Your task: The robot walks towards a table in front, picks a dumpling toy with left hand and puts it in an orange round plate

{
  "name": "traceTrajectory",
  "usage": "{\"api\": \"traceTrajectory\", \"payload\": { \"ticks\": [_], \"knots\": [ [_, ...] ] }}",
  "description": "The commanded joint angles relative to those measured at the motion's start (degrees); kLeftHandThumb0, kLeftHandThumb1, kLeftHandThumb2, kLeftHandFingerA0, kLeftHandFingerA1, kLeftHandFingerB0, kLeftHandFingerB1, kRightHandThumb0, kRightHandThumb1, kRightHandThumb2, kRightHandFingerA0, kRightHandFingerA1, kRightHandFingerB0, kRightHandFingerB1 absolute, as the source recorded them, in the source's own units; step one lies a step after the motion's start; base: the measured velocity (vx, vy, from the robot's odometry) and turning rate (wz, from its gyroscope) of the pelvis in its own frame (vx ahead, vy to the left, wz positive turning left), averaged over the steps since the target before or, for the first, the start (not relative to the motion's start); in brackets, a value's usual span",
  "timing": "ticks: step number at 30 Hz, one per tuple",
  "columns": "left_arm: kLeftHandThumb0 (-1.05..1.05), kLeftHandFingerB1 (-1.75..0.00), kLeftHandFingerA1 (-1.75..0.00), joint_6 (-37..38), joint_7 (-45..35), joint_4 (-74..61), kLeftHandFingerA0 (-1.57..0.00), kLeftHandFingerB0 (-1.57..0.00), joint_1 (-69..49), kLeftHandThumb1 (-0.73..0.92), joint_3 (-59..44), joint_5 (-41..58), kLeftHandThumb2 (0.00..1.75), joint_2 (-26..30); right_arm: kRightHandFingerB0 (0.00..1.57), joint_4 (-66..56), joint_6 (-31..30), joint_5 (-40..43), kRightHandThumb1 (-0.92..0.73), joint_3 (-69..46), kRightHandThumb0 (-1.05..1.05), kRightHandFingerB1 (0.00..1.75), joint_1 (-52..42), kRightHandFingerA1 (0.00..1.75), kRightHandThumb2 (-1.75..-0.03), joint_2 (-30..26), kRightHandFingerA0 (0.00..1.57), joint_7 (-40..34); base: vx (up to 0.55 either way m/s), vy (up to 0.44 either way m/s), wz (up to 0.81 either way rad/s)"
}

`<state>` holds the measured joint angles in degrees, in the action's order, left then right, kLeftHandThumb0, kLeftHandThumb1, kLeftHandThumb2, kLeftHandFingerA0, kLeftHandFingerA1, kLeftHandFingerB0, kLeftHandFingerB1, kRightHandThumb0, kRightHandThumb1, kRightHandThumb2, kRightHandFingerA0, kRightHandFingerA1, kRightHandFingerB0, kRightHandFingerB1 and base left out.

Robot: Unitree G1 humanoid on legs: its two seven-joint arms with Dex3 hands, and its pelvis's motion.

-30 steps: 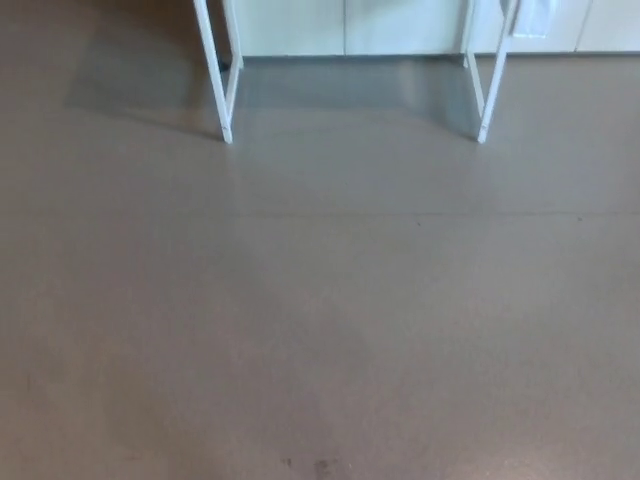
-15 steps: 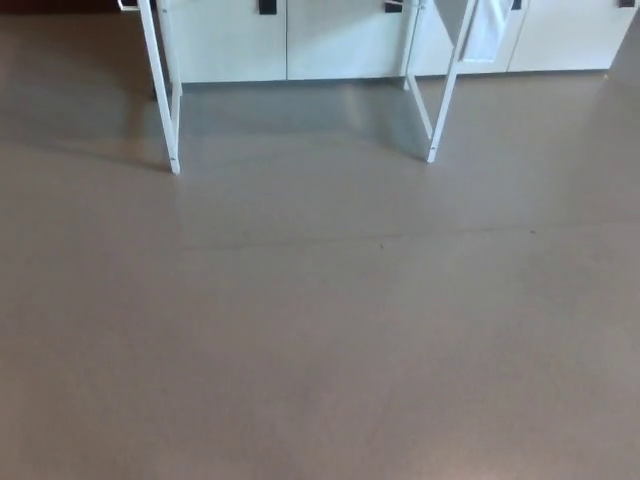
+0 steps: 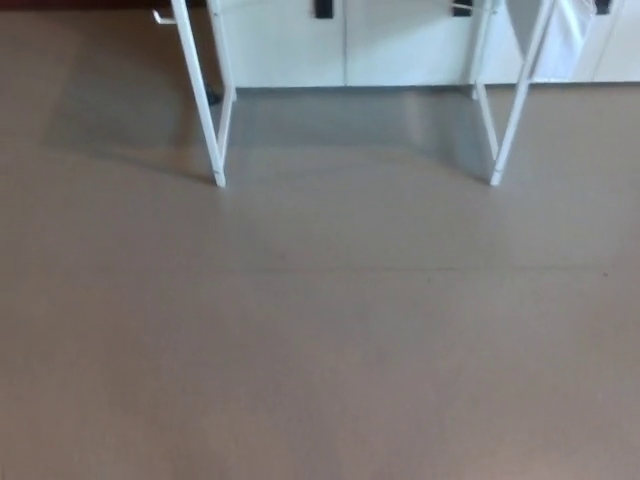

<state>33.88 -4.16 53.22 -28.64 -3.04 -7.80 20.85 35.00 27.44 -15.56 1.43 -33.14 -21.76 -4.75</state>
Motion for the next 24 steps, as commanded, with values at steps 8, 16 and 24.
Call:
{"api": "traceTrajectory", "payload": {
  "ticks": [8, 16, 24],
  "knots": [
    [-0.24, -0.37, -0.37, 3.8, 2.7, 1.6, -0.54, -0.43, 0.3, 0.57, -0.1, -1.0, 0.58, 1.2, 0.35, 1.8, 2.1, -1.6, -0.58, 0.5, -0.15, 0.37, 0.4, 0.56, -0.58, -0.4, 0.81, -2.7, 0.35, 0.023, -0.2],
    [-0.25, -0.37, -0.37, 3.5, 3.0, 2.6, -0.55, -0.43, 1.1, 0.58, 0.4, -1.0, 0.58, 1.3, 0.36, -0.1, 1.0, -0.4, -0.57, 0.1, -0.05, 0.36, -0.2, 0.52, -0.56, -0.1, 0.79, -1.1, 0.57, 0.096, -0.04],
    [-0.26, -0.37, -0.37, 3.7, 2.2, 1.4, -0.54, -0.44, 0.6, 0.57, 0.1, 0.0, 0.58, 1.1, 0.36, -3.1, -1.1, -0.5, -0.56, 0.1, 0.0, 0.36, -1.3, 0.49, -0.56, -0.3, 0.76, -0.1, 0.4, -0.05, 0.23]
  ]
}}
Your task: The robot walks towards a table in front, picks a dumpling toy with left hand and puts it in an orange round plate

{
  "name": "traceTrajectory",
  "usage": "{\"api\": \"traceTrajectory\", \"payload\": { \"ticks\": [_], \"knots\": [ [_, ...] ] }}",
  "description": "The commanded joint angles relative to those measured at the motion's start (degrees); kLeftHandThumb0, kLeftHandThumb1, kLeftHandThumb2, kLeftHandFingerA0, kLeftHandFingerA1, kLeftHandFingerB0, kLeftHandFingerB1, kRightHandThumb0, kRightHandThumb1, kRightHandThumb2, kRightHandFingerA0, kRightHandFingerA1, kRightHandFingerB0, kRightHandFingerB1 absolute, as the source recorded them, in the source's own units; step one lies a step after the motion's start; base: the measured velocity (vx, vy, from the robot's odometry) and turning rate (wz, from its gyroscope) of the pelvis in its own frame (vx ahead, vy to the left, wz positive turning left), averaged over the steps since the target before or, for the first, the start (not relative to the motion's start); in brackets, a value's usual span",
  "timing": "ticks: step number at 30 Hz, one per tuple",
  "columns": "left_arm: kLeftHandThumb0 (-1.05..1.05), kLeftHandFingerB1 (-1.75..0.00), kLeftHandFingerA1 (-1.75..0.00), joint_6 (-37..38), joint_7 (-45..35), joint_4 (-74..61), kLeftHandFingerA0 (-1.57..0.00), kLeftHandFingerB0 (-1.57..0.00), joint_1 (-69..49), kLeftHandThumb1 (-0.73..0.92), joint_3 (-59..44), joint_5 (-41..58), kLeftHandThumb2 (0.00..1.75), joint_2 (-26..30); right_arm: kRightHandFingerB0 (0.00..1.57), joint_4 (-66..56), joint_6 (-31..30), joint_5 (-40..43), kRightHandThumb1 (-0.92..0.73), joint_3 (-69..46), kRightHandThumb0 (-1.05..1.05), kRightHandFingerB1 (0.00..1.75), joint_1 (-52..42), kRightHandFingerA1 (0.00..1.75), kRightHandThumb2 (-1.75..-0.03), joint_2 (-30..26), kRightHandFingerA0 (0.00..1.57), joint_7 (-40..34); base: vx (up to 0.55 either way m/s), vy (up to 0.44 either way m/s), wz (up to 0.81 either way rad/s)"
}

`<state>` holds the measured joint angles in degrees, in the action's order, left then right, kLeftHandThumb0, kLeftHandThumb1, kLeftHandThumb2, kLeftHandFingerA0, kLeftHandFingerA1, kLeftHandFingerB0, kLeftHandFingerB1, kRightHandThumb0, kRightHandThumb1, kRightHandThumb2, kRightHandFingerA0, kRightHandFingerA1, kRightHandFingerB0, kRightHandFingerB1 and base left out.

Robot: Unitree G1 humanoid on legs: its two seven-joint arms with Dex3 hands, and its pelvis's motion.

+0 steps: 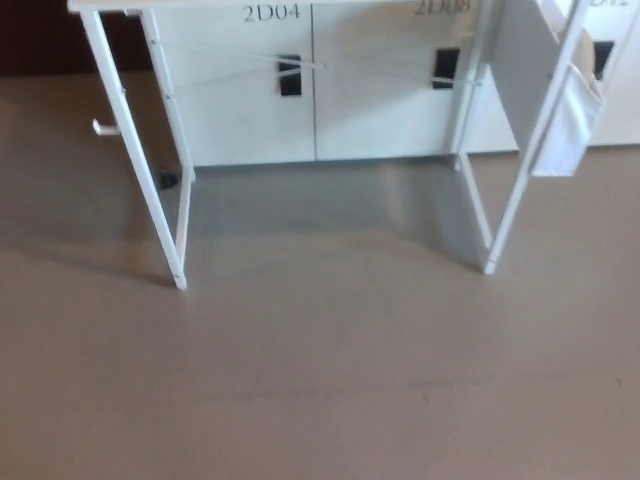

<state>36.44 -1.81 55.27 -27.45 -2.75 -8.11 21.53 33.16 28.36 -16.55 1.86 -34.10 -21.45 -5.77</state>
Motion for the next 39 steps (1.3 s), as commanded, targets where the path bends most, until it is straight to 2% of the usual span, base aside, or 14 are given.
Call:
{"api": "traceTrajectory", "payload": {
  "ticks": [1, 9, 21, 29, 33, 39],
  "knots": [
    [-0.25, -0.37, -0.37, 1.0, -0.1, -0.5, -0.55, -0.44, -0.6, 0.57, -0.1, 0.2, 0.58, 0.4, 0.37, -0.9, -1.4, 0.6, -0.56, -0.3, 0.03, 0.37, -0.3, 0.49, -0.54, -0.6, 0.77, 1.0, 0.5, -0.212, 0.45],
    [-0.27, -0.37, -0.38, 0.8, -0.2, -1.0, -0.57, -0.45, -0.8, 0.59, -0.3, 0.6, 0.58, 0.2, 0.36, 1.9, -1.2, 0.3, -0.59, 0.2, 0.01, 0.35, 1.2, 0.47, -0.57, -0.7, 0.72, 0.9, 0.39, -0.114, -0.02],
    [-0.27, -0.37, -0.38, 2.1, -0.2, -2.8, -0.58, -0.45, -2.4, 0.58, -0.4, 0.6, 0.58, -0.1, 0.36, -0.1, -1.1, 0.4, -0.59, 0.1, 0.01, 0.35, -0.3, 0.48, -0.56, -0.9, 0.72, 1.4, 0.47, 0.139, -0.2],
    [-0.29, -0.37, -0.37, 0.9, -1.7, -3.4, -0.53, -0.44, -2.6, 0.59, -0.8, 1.6, 0.58, -0.1, 0.36, 0.0, -0.7, -0.2, -0.59, 0.3, 0.01, 0.36, -0.3, 0.48, -0.56, -1.0, 0.72, 1.0, 0.45, -0.033, 0.22],
    [-0.27, -0.37, -0.37, 2.9, -0.7, -1.4, -0.54, -0.44, -1.9, 0.58, -0.7, 0.7, 0.58, -0.2, 0.35, -3.7, -4.0, 0.0, -0.61, 0.2, -0.02, 0.33, -1.7, 0.45, -0.55, -1.1, 0.72, 2.2, 0.44, -0.26, 0.59],
    [-0.28, -0.37, -0.37, 1.7, -2.0, -2.7, -0.52, -0.43, -2.4, 0.58, -0.9, 1.4, 0.58, -0.1, 0.35, 1.0, -0.9, 0.2, -0.58, 0.3, -0.02, 0.35, 0.1, 0.48, -0.56, -0.7, 0.76, 1.2, 0.33, -0.007, -0.11]
  ]
}}
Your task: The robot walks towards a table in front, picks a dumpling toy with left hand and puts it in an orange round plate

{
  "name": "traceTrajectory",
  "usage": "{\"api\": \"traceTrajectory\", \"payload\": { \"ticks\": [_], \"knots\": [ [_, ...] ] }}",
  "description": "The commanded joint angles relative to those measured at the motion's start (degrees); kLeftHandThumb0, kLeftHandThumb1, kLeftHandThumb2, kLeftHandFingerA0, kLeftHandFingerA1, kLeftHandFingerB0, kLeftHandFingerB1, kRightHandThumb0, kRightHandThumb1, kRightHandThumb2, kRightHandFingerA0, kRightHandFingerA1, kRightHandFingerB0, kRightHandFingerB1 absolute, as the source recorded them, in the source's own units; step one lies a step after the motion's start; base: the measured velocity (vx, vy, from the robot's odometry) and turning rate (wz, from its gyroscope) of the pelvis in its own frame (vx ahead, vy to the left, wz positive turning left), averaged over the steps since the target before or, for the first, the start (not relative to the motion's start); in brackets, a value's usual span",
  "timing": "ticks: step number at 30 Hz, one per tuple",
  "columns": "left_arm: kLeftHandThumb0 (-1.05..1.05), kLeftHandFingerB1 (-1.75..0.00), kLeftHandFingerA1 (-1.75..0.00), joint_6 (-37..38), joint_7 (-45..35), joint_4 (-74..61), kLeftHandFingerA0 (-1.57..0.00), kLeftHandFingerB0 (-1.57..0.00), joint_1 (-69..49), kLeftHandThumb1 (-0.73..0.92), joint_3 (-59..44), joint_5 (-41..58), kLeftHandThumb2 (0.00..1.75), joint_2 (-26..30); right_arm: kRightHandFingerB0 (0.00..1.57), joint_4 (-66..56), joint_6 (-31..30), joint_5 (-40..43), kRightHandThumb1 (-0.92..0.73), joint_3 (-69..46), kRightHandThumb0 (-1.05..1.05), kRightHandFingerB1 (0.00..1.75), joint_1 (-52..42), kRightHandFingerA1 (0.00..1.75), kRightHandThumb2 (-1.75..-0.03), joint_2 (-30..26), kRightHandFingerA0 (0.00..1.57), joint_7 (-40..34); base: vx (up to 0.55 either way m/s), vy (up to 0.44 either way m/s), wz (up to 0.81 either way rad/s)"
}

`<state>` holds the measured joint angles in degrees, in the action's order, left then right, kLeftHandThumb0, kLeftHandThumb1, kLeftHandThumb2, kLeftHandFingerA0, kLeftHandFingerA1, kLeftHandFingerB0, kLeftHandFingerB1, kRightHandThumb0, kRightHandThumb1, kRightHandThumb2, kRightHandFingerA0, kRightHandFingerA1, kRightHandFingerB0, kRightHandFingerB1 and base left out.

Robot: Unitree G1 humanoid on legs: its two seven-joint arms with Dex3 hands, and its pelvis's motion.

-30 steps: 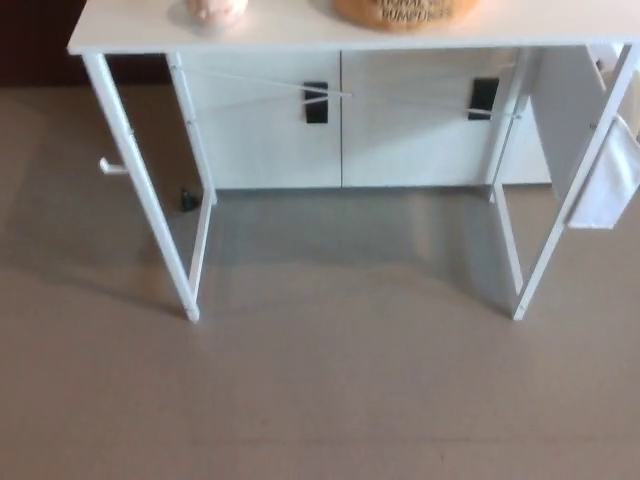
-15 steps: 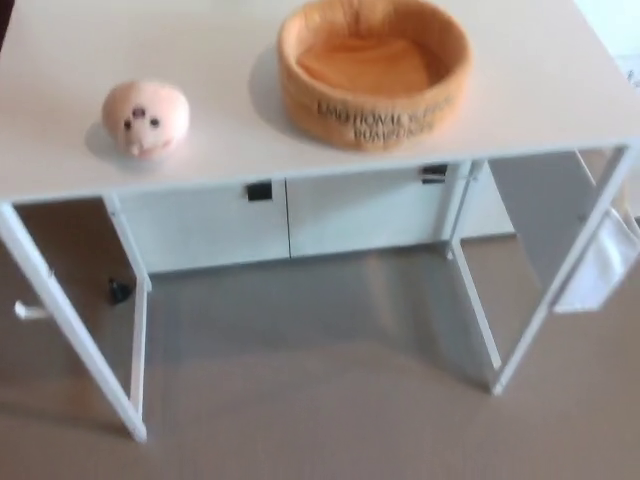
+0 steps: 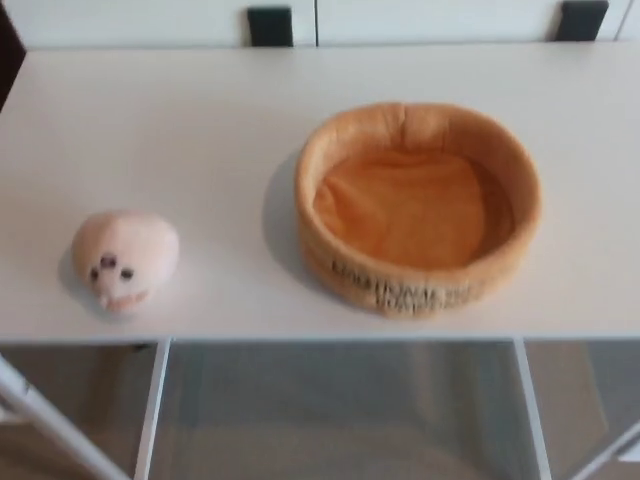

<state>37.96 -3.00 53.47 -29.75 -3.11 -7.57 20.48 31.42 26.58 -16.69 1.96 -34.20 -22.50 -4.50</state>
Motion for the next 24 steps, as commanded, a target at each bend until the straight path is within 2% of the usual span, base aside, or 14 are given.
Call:
{"api": "traceTrajectory", "payload": {
  "ticks": [1, 12, 19, 22, 24],
  "knots": [
    [-0.27, -0.37, -0.37, -0.1, -0.8, -0.9, -0.52, -0.43, 0.0, 0.59, -0.5, 0.8, 0.58, 0.9, 0.35, 3.3, 1.2, 0.2, -0.59, 0.3, 0.0, 0.35, 0.3, 0.49, -0.56, 0.4, 0.75, -0.3, 0.36, 0.11, -0.25],
    [-0.25, -0.36, -0.37, 2.1, -0.7, -2.3, -0.5, -0.41, -1.0, 0.6, 0.5, -0.4, 0.58, 1.4, 0.37, 5.4, 2.4, 0.2, -0.59, 0.2, 0.0, 0.35, 0.6, 0.47, -0.55, 0.8, 0.73, -0.7, 0.35, 0.201, -0.04],
    [-0.25, -0.36, -0.36, 1.6, -1.0, -4.3, -0.49, -0.4, -2.1, 0.59, 1.1, -0.7, 0.58, 1.6, 0.37, 4.6, 2.3, -0.3, -0.58, 0.3, 0.04, 0.36, -0.1, 0.49, -0.56, 0.8, 0.73, -1.1, 0.08, -0.057, 0.09],
    [-0.26, -0.37, -0.35, 1.1, -1.4, -5.6, -0.48, -0.4, -2.6, 0.59, 1.3, -0.6, 0.58, 1.7, 0.38, 7.9, 3.9, -0.5, -0.58, 0.4, -0.03, 0.36, 1.3, 0.5, -0.57, 0.9, 0.75, -1.7, 0.05, -0.265, 0.14],
    [-0.27, -0.36, -0.35, 0.7, -1.4, -5.6, -0.48, -0.39, -2.5, 0.59, 1.4, -0.5, 0.58, 1.8, 0.37, 8.1, 4.3, -0.5, -0.57, 0.5, 0.02, 0.36, 1.4, 0.5, -0.56, 0.9, 0.75, -1.9, 0.03, -0.326, 0.04]
  ]
}}
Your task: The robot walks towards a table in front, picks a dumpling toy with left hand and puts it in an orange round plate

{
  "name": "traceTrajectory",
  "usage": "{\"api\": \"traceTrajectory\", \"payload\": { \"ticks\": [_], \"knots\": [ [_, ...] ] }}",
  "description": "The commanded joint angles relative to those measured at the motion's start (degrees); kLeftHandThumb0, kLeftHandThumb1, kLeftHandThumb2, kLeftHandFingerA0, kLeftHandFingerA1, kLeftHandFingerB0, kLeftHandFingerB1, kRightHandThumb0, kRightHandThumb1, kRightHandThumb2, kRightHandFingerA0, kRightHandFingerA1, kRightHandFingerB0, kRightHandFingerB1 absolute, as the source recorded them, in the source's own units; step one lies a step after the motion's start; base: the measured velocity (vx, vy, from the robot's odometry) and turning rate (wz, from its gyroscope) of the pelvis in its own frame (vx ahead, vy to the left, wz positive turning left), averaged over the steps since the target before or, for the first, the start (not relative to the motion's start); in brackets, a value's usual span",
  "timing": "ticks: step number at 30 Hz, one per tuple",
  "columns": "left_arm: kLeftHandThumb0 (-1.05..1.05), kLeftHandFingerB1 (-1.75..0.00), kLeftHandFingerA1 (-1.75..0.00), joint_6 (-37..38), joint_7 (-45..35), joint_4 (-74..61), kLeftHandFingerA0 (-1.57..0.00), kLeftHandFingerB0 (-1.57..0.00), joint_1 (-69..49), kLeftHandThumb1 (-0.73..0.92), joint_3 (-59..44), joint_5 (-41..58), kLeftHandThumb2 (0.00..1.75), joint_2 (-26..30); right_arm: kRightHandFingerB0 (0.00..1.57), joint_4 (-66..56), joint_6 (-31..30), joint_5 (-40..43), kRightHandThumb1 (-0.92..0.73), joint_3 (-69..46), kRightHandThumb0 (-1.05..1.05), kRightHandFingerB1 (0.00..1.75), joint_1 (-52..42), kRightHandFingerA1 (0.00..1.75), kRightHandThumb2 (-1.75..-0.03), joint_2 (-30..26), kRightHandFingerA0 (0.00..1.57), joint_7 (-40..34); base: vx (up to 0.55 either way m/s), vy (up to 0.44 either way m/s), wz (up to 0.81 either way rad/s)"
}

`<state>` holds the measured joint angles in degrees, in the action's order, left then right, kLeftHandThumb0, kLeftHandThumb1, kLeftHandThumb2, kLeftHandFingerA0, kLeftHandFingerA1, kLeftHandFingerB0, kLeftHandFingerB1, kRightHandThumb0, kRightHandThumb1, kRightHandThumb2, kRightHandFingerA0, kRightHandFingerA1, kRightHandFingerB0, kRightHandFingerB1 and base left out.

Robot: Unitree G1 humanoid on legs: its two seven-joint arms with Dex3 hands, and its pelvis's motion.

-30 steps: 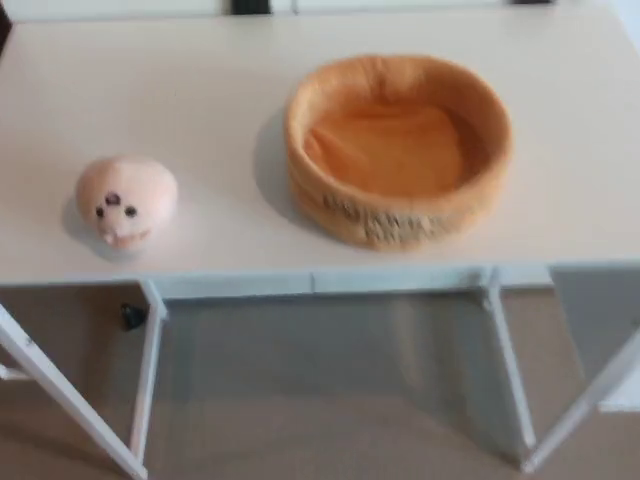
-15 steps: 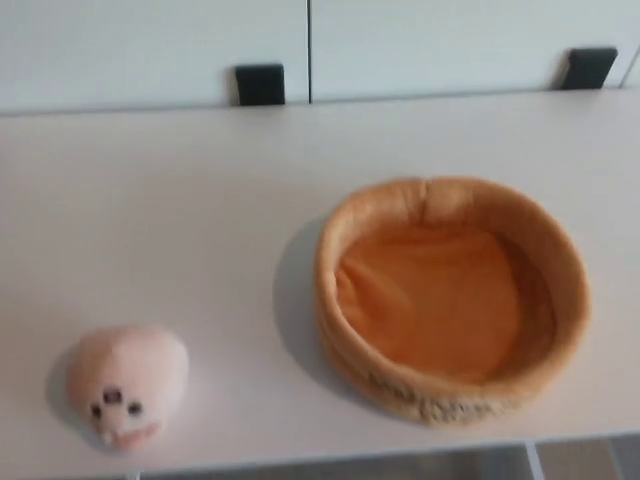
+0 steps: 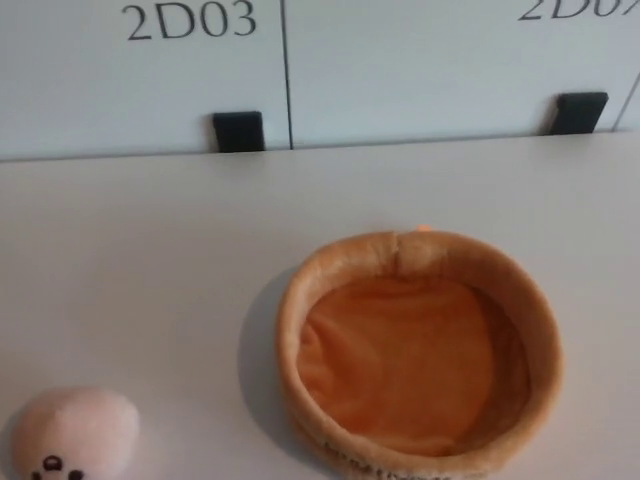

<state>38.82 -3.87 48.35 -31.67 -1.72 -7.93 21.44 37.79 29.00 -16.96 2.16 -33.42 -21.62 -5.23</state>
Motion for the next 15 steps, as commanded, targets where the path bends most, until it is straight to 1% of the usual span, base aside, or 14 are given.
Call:
{"api": "traceTrajectory", "payload": {
  "ticks": [1, 6, 8, 9, 10, 11, 12, 15],
  "knots": [
    [-0.27, -0.36, -0.35, -0.3, -0.6, -0.5, -0.48, -0.39, -0.6, 0.59, 0.1, -0.2, 0.58, 0.9, 0.37, 2.0, 2.1, -0.3, -0.57, 0.4, 0.02, 0.36, 0.7, 0.5, -0.56, 0.0, 0.75, -1.3, 0.03, -0.138, -0.01],
    [-0.26, -0.36, -0.35, -0.4, -0.4, -1.3, -0.47, -0.38, -0.7, 0.6, 0.4, -0.9, 0.58, 1.4, 0.37, 3.2, 2.9, 0.2, -0.58, 0.4, 0.0, 0.36, 1.1, 0.49, -0.56, 0.2, 0.76, -1.2, 0.0, -0.022, 0.0],
    [-0.26, -0.35, -0.34, -0.8, -1.1, -1.3, -0.46, -0.38, -0.3, 0.6, 0.7, -0.7, 0.58, 1.5, 0.37, 1.5, 2.0, -0.2, -0.57, 0.4, 0.02, 0.36, 0.5, 0.49, -0.56, 0.2, 0.74, -1.5, 0.0, 0.007, -0.04],
    [-0.33, -0.43, -0.41, -1.4, -1.2, -1.6, -0.4, -0.37, -0.1, 0.52, 0.8, -0.7, 0.69, 1.6, 0.37, 0.7, 2.0, -0.1, -0.57, 0.4, 0.02, 0.36, 0.2, 0.49, -0.57, 0.1, 0.74, -1.5, 0.01, 0.133, -0.11],
    [-0.33, -0.43, -0.41, -1.5, -1.2, -1.7, -0.4, -0.37, -0.1, 0.52, 0.9, -0.7, 0.69, 1.6, 0.37, 0.5, 2.0, -0.1, -0.57, 0.3, 0.02, 0.36, 0.1, 0.49, -0.57, 0.1, 0.74, -1.5, 0.02, 0.159, -0.11],
    [-0.27, -0.35, -0.34, -1.7, -1.6, -3.0, -0.45, -0.37, -0.5, 0.61, 1.1, -0.8, 0.58, 1.9, 0.37, 2.0, 2.4, -0.2, -0.58, 0.4, 0.0, 0.36, 0.7, 0.49, -0.57, 0.2, 0.76, -1.8, 0.04, 0.172, 0.39],
    [-0.27, -0.34, -0.35, -1.2, -1.5, -3.4, -0.45, -0.36, -0.7, 0.6, 1.3, -1.3, 0.58, 2.3, 0.37, 2.0, 2.7, -0.2, -0.6, 0.4, -0.05, 0.36, 0.6, 0.49, -0.57, 0.3, 0.76, -1.9, 0.09, 0.254, -0.11],
    [-0.28, -0.34, -0.34, -0.2, -1.1, -3.3, -0.43, -0.35, -1.1, 0.61, 2.0, -2.3, 0.58, 3.1, 0.37, 1.6, 3.0, 0.0, -0.59, 0.3, -0.02, 0.36, -0.2, 0.48, -0.57, 0.5, 0.75, -1.7, 0.1, 0.274, -0.03]
  ]
}}
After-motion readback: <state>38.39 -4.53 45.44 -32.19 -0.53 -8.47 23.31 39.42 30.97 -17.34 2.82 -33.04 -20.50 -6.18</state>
